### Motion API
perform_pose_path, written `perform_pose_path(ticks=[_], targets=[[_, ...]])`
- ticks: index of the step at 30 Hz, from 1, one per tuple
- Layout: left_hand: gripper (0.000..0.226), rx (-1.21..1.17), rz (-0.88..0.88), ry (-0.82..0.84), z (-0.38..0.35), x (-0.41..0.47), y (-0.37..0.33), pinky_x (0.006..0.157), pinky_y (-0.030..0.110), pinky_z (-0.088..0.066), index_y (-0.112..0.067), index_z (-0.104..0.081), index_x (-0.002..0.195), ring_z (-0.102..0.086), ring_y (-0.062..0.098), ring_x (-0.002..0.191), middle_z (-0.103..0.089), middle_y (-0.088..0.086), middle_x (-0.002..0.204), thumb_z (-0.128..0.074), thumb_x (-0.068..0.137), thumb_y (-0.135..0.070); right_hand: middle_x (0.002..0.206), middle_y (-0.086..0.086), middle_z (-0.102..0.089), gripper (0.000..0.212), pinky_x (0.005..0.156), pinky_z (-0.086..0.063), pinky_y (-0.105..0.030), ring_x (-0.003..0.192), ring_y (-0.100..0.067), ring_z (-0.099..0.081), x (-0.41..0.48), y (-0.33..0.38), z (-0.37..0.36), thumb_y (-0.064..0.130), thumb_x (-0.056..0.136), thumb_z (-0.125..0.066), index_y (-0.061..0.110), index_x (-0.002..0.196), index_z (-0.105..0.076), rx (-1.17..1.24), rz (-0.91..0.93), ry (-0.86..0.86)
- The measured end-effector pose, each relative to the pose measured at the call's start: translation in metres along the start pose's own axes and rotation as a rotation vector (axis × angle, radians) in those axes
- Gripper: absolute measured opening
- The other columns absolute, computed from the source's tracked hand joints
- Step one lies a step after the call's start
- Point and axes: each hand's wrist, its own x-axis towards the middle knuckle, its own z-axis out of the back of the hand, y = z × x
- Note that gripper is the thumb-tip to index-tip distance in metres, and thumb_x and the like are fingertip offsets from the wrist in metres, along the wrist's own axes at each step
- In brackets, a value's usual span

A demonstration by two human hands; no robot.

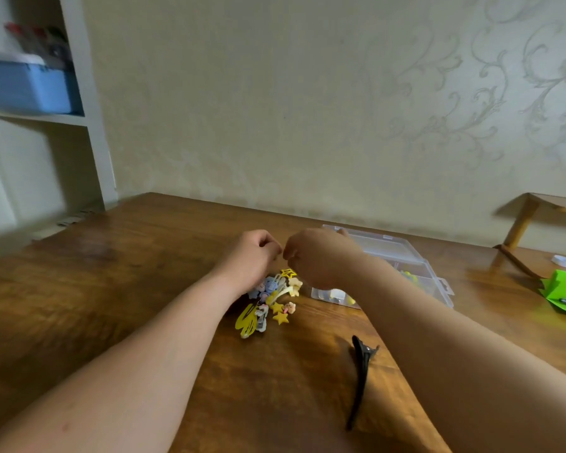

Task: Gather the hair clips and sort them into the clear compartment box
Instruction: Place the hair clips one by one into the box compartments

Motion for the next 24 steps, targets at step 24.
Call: perform_pose_path(ticks=[24], targets=[[0.026, -0.009, -0.005, -0.036, -0.002, 0.0, -0.002, 0.092, 0.043, -0.058, -0.022, -0.077, 0.102, -0.069, 0.017, 0.1, -0.075, -0.002, 0.101, -0.053, 0.11, -0.024, 0.123, -0.013, -0.073, 0.027, 0.097, -0.056, -0.04, 0.114, -0.03, -0.069, 0.036, -0.004, -0.006, 0.018, 0.103, -0.062, 0.005, 0.124, -0.073, 0.022, 0.096, 0.279]])
